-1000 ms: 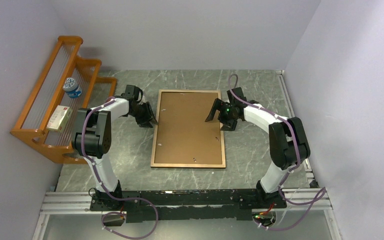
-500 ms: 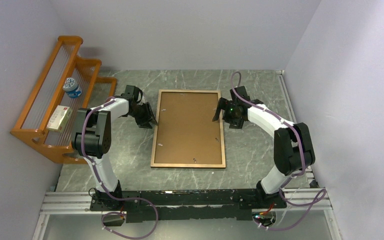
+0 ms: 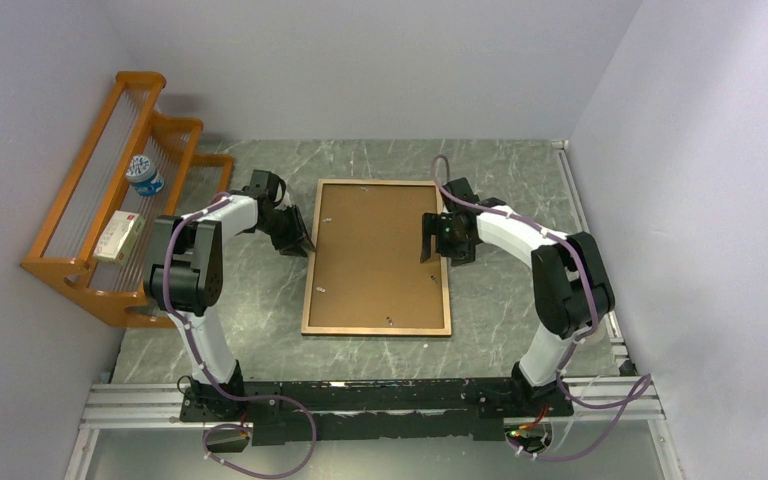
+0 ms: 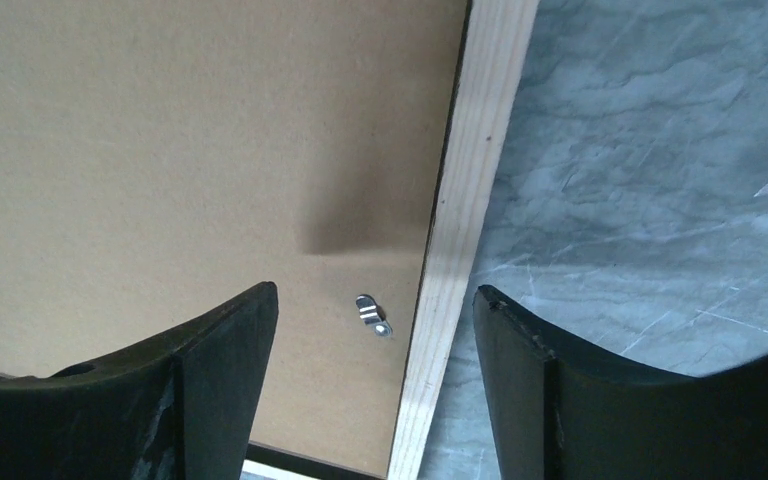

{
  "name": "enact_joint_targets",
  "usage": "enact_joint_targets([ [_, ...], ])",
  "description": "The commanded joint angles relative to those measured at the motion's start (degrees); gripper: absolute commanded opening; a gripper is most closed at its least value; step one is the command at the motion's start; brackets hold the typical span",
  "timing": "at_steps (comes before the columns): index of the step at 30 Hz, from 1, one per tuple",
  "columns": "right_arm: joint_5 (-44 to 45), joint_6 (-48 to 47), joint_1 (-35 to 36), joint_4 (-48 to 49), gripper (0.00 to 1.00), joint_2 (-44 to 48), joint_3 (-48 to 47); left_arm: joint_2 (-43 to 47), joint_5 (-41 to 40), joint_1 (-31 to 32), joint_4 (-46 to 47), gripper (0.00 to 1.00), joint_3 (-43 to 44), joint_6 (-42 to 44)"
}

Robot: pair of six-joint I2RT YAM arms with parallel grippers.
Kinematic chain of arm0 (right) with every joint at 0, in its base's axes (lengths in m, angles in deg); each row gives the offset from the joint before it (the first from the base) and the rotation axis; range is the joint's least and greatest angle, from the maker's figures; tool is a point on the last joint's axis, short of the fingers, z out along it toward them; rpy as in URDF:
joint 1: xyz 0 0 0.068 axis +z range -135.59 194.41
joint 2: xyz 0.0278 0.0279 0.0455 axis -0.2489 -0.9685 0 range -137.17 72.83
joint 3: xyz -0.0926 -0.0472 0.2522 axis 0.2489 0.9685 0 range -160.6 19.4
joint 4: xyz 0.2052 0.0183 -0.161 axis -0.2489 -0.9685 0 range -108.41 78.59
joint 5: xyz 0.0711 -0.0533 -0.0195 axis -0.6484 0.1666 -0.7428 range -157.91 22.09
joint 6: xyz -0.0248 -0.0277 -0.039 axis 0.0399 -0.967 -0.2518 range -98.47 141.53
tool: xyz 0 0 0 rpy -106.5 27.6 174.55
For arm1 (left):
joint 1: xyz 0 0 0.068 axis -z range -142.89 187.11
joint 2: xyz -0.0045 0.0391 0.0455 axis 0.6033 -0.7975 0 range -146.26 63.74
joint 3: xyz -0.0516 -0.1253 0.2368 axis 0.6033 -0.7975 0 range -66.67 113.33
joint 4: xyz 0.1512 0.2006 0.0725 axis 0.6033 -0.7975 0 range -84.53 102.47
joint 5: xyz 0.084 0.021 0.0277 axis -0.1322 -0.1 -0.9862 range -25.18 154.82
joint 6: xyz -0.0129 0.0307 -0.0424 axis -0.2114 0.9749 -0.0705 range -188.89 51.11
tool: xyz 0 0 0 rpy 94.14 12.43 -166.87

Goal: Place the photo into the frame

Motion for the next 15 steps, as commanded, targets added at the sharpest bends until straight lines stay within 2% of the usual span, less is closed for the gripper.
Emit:
enact_joint_targets([
  [1,1.1,-4.3,1.3,-3.4,0.72,-1.0,-2.4,-1.9,-1.8,-0.1,-2.3,0.36,1.1,1.5],
  [7,3.5,-4.8,2.3,-4.4,0.54,-2.6,-2.7,-2.5,-1.5,-0.1,-2.0,0.35,0.9,1.2],
  [10,3.9,-5.3,2.7,-4.6,0.53,-3.0,-3.0,-2.8,-1.5,-0.1,-2.1,0.35,0.9,1.2],
  [15,3.5,-6.6,3.2,-5.3,0.61,-3.2,-2.8,-3.0,-1.5,-0.1,-2.0,0.35,1.0,1.2],
])
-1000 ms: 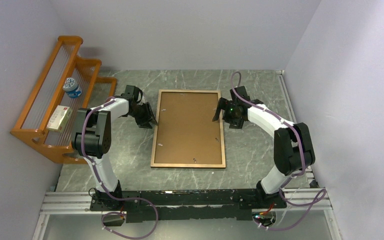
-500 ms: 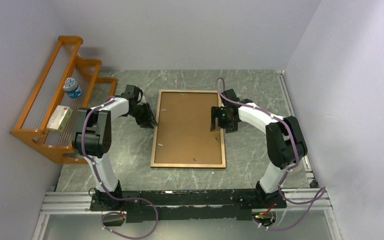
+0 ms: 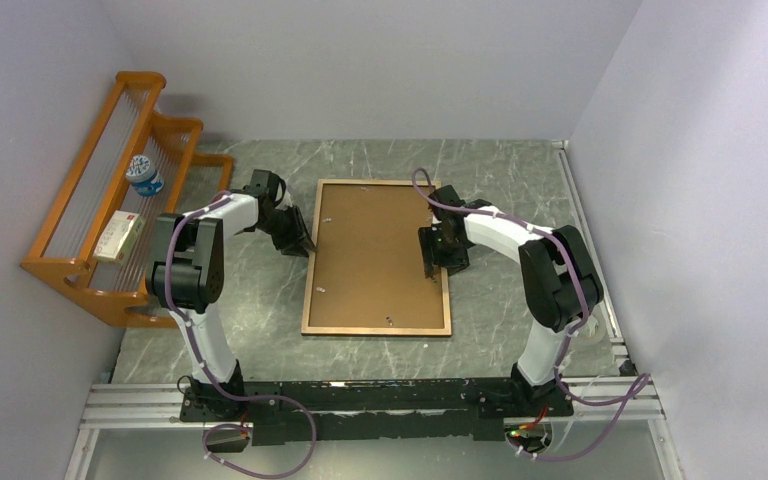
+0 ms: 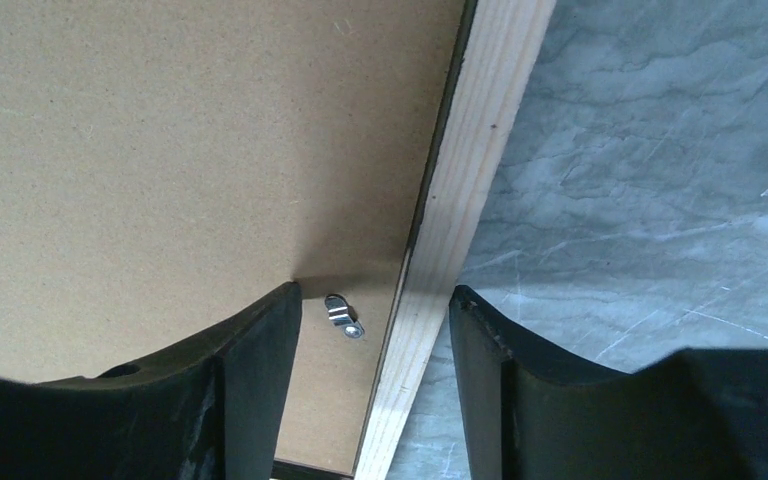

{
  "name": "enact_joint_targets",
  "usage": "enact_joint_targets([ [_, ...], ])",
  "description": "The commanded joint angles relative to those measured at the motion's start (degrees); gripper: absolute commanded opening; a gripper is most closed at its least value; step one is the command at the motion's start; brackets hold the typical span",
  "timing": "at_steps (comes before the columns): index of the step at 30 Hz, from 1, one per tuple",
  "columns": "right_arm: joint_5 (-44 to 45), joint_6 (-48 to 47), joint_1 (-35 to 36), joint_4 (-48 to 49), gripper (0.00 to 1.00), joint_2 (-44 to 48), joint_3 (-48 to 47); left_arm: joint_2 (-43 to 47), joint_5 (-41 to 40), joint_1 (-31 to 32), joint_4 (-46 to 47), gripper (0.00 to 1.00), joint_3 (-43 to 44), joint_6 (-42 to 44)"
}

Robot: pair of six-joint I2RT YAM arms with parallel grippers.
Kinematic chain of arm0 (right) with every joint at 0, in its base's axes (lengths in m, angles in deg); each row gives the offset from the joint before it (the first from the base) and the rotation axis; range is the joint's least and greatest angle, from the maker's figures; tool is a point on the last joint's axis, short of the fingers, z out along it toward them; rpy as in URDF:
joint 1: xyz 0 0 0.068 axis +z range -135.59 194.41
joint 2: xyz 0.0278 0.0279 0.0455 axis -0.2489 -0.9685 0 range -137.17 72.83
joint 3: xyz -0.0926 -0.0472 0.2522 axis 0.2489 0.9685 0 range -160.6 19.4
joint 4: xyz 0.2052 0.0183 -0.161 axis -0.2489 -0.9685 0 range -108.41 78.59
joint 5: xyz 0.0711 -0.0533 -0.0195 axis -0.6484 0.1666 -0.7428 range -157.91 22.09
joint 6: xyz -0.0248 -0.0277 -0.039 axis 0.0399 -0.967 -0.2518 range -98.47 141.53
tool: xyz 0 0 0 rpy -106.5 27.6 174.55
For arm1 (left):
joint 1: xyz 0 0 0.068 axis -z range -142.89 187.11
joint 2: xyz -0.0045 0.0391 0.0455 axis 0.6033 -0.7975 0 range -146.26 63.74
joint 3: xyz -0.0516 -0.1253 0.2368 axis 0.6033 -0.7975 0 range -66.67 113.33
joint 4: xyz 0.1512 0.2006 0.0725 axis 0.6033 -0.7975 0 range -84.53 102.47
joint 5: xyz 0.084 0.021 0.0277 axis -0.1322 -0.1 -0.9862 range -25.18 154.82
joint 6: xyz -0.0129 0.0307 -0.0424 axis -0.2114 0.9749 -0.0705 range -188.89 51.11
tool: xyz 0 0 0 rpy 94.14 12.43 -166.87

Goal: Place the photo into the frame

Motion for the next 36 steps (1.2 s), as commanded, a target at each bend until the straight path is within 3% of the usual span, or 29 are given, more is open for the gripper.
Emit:
enact_joint_targets([
  [1,0.9,-2.2,0.7,-1.6,0.6,0.0,-1.5,-1.9,-2.7,0.0,-1.5,0.35,0.2,1.2],
  [9,2.2,-0.7,0.7,-3.4,0.47,2.0,1.1,-2.1,-2.8,0.1,-1.4,0.35,0.0,0.9],
  [15,4.2,1.3,0.7,-3.5,0.3,0.7,0.3,-2.6,-2.3,0.1,-1.1,0.35,0.1,0.7],
  [27,-0.5,2.2,0.4,-1.6,0.17,4.1,0.8,-2.4,-1.5,0.1,-0.9,0.36,-0.1,0.5],
  [32,2.9,7.1,0.1,0.5,0.42,6.6,0.8,-2.2,-1.5,0.0,-0.9,0.36,-0.1,0.4],
  [36,5.6,9.2,-0.3,2.6,0.54,5.9,-1.5,-2.0,-2.1,0.0,-1.3,0.37,0.2,0.3],
])
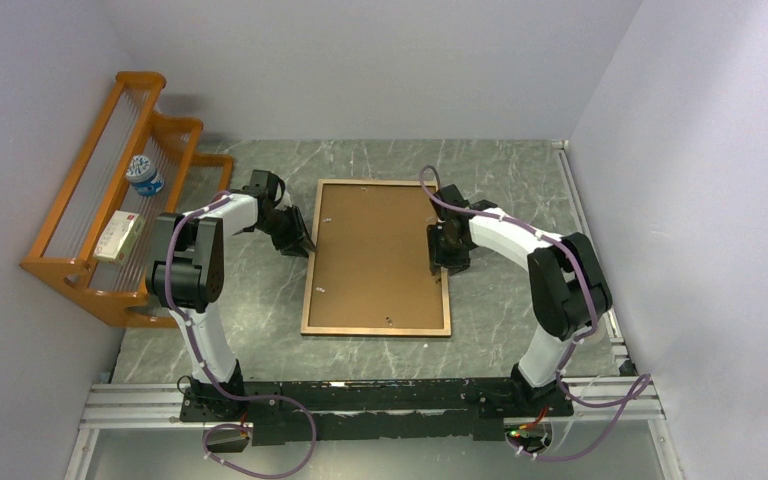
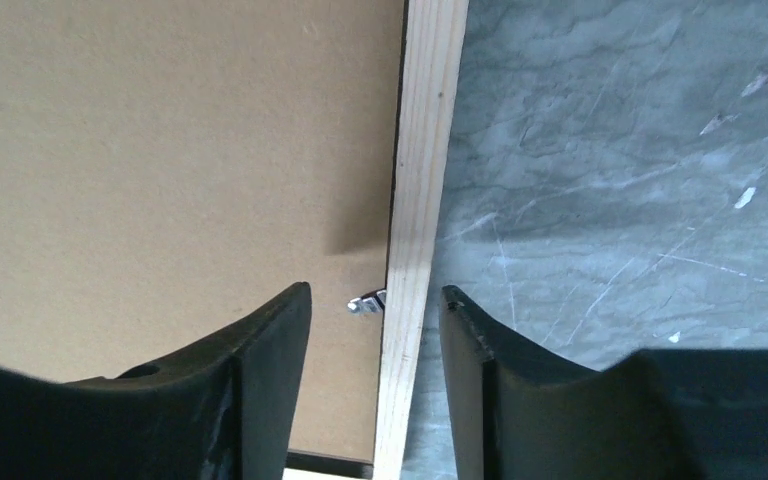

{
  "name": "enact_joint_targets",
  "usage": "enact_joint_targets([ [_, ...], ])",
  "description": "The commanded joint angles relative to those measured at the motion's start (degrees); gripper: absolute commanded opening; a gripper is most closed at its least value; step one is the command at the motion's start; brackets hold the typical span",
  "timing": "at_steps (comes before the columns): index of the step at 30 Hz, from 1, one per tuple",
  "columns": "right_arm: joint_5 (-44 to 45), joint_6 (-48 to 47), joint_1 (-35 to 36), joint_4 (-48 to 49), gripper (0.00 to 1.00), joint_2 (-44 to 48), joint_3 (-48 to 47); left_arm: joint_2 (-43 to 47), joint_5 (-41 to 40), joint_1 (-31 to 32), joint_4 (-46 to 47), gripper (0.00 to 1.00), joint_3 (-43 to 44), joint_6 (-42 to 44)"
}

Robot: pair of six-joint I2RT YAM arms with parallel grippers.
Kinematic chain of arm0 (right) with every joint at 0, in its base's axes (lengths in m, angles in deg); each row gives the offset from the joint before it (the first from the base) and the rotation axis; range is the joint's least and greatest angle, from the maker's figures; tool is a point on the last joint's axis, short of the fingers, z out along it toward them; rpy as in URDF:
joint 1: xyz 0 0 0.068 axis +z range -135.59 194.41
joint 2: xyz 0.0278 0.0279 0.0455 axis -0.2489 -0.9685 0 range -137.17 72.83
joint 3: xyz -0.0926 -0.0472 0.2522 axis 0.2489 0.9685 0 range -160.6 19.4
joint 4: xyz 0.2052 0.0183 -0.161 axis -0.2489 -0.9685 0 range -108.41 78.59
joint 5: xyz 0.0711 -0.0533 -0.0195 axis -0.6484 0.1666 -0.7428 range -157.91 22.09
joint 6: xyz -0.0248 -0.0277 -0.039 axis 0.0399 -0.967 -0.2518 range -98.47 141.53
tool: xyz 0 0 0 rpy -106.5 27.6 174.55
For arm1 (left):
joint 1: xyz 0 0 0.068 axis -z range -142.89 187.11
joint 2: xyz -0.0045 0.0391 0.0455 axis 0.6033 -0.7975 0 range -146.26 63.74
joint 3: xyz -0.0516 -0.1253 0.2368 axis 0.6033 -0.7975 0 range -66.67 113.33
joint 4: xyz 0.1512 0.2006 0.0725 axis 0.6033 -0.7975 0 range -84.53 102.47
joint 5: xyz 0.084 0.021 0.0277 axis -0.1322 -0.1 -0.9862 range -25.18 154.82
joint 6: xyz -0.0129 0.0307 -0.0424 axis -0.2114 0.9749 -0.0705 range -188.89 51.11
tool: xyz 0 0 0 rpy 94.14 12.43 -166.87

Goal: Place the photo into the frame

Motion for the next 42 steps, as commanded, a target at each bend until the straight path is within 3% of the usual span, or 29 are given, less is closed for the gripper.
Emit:
enact_joint_targets([
  [1,2.7,3.8,-0.3,4.3,0.55,1.5,-3.5,-1.6,-3.1,0.3,-1.5,0.37,0.4,0.4],
  [10,9.0,5.5,-1.8,8.2,0.61,-7.1,-12.7,-2.0,-2.8,-0.1,-2.6,0.41,2.5,0.6],
  [18,13.1,6.2,-3.7,4.8,0.62,-17.7,-25.1,-3.9,-1.2,-0.3,-3.6,0.42,4.5,1.7],
  [35,11.4,5.0,-5.4,5.2,0.67,-23.9,-28.9,-5.5,-1.2,-0.4,-4.1,0.4,4.7,1.8],
  [42,10.7,2.3,-5.7,6.1,0.46,-21.5,-25.7,-5.4,-1.3,-0.4,-4.0,0.4,4.4,1.8],
])
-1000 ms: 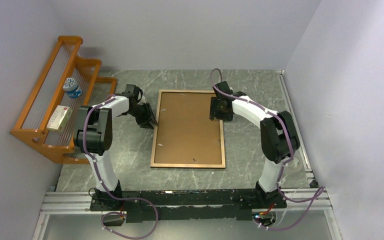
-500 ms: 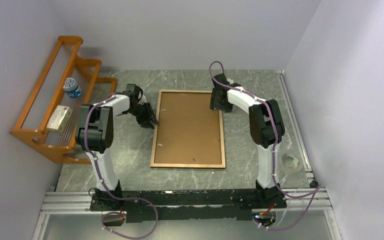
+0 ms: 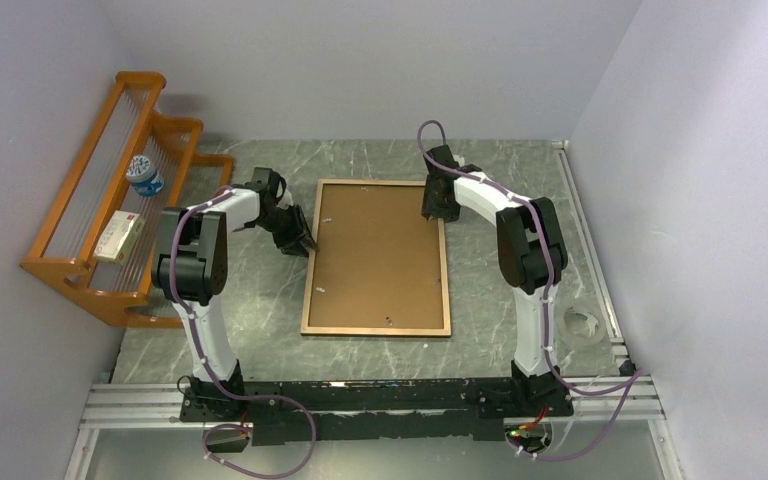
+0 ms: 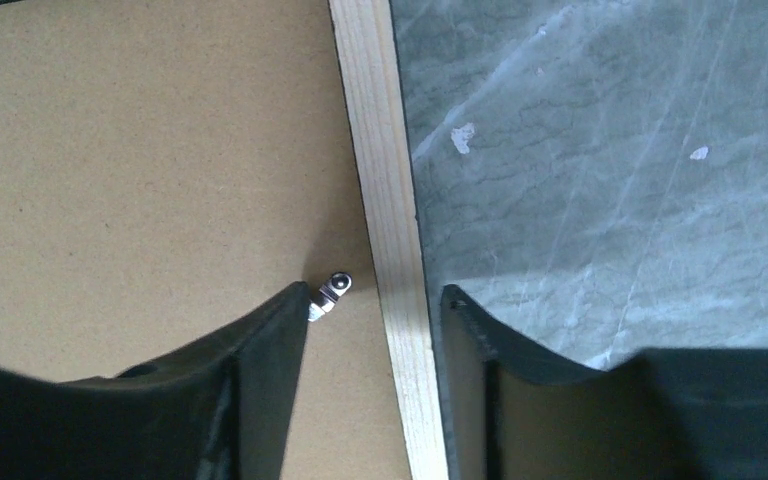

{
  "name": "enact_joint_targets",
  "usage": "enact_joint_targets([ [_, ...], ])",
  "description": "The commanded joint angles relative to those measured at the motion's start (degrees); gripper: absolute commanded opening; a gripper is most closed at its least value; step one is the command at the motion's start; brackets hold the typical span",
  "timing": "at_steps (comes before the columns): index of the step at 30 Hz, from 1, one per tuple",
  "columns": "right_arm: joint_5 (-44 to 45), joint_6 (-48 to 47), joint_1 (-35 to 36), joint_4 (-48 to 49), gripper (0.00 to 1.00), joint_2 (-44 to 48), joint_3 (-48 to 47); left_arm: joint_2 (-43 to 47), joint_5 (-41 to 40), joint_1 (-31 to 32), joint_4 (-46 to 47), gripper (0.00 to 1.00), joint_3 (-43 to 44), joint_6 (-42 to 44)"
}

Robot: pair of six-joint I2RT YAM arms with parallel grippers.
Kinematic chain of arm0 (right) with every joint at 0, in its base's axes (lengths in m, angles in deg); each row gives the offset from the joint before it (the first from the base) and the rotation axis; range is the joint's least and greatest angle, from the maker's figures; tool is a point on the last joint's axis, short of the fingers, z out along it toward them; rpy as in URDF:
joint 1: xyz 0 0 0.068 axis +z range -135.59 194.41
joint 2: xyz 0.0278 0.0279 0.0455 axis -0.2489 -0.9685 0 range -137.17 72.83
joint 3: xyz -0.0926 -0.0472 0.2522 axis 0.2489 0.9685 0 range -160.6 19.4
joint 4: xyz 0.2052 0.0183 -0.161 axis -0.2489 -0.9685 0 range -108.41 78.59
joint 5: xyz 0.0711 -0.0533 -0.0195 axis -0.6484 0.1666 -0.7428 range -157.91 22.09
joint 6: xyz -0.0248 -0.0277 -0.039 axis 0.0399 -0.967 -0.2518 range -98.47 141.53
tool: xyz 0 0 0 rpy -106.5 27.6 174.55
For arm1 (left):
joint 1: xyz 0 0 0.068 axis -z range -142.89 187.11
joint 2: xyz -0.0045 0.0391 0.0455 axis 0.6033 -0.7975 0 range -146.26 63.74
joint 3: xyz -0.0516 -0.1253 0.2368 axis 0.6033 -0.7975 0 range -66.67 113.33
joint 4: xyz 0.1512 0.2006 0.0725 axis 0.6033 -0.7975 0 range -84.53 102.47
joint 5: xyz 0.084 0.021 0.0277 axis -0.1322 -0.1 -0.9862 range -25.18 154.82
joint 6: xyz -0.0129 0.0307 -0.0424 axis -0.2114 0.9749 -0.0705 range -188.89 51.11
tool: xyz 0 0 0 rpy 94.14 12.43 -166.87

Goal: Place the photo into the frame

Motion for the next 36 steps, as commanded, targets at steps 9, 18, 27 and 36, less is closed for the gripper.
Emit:
enact_joint_targets([
  [9,2.1,-4.2,-1.4,1.3,0.24,2.7,2.9,-1.7,-2.6,-0.1,0.0,0.38,-0.1,1.5],
  [18,0.0,-2.2,-1.4,0.0,0.44,6.1,1.9,-0.6,-3.6,-0.1,-0.4,0.39,-0.2,1.4],
  [27,-16.5,0.6,-0.8,2.1,0.6,13.3,4.5,2.1,-2.7,-0.3,0.1,0.42,-0.7,0.6],
  [36,-38.6,1.7,11.8,16.9,0.35,13.3,13.1,7.9,0.2,-0.3,2.7,0.44,-9.5,-1.9],
])
